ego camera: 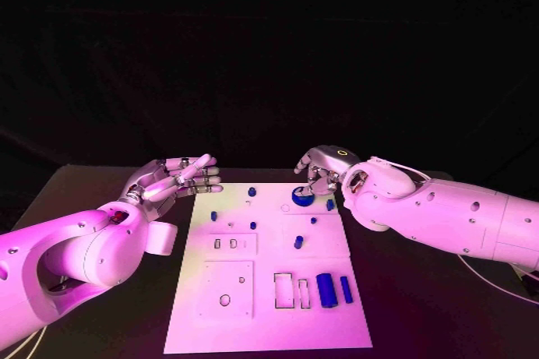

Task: Assemble the parts on the task board

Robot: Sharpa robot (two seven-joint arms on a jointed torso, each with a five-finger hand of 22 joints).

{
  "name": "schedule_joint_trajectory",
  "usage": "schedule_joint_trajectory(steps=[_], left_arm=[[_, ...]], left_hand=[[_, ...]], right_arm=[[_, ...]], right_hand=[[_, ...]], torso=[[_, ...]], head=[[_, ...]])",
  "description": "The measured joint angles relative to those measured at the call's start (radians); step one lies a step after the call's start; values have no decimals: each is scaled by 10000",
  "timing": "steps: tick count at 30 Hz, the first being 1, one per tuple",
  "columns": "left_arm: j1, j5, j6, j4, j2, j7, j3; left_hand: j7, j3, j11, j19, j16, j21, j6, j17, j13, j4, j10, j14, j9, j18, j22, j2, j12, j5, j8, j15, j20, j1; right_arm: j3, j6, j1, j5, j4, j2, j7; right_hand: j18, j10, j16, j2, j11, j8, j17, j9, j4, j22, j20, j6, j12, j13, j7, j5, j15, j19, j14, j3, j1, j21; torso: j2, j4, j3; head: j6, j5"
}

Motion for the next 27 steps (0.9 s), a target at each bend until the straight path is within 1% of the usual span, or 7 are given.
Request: schedule_joint_trajectory(steps=[3,4,5,7,9,15,27], left_arm=[[0,0,1,-12,-14,0,0],[0,0,1,-13,-17,0,0],[0,0,1,-14,-18,0,0],[0,0,1,-16,-20,1,0],[0,0,1,-20,-21,1,0],[0,0,2,-45,-17,1,1],[0,0,5,-57,-15,1,1]], left_hand=[[0,0,0,0,0,0,0,0,0,0,0,0,0,-1,0,0,0,0,0,0,0,0],[0,0,0,0,0,0,0,0,0,0,0,0,0,0,0,0,0,0,0,0,0,0],[0,0,0,0,0,0,0,-1,0,0,0,0,0,-1,0,0,0,0,0,0,0,0],[0,0,0,0,0,0,0,-1,0,0,0,0,0,0,0,0,0,0,0,0,0,0],[0,0,0,0,0,0,0,-1,0,0,0,0,0,0,1,0,0,0,0,0,0,0],[0,0,0,0,0,0,0,-1,0,0,0,0,0,-1,1,0,0,0,0,0,0,0],[0,0,0,0,0,0,0,-2,0,0,0,0,0,0,2,0,0,0,0,0,0,0]], right_arm=[[4,264,17,308,-108,-103,6],[5,347,20,388,-153,-118,6],[5,430,21,463,-198,-127,6],[5,609,22,597,-290,-125,5],[5,771,22,700,-388,-88,4],[4,1101,-11,880,-695,112,-1],[-6,1466,-144,972,-1079,453,12]], right_hand=[[-18,-539,362,131,6,151,664,90,346,4,20,-50,3678,3794,-21,242,0,89,0,-633,366,96],[-123,-582,452,218,24,181,841,113,428,4,20,-77,4503,4643,4,309,0,89,0,-714,452,129],[-158,-616,533,280,58,207,1000,131,500,4,56,-91,5148,5311,18,371,0,125,0,-787,513,150],[-160,-680,814,409,98,322,1241,185,717,4,75,-187,6561,6819,41,473,48,251,0,-924,643,238],[-160,-411,1031,432,113,341,1279,217,810,4,127,-217,7523,7822,72,558,46,302,1,-1000,748,328],[-159,-181,1174,507,167,419,1280,254,984,3,163,-325,8443,8823,110,597,102,338,-13,-1093,822,382],[-159,10,1254,548,184,500,1278,294,1081,2,193,-333,8831,9290,118,636,115,380,-1,-1136,861,382]], torso=[[-4,-6,-5],[-4,-10,-7],[-4,-11,-11],[-4,-15,-13],[-3,-16,-17],[6,-21,-16],[4,-22,-16]], head=[[-13,31],[-28,45],[-34,50],[-43,58],[-52,67],[-71,83],[-75,124]])
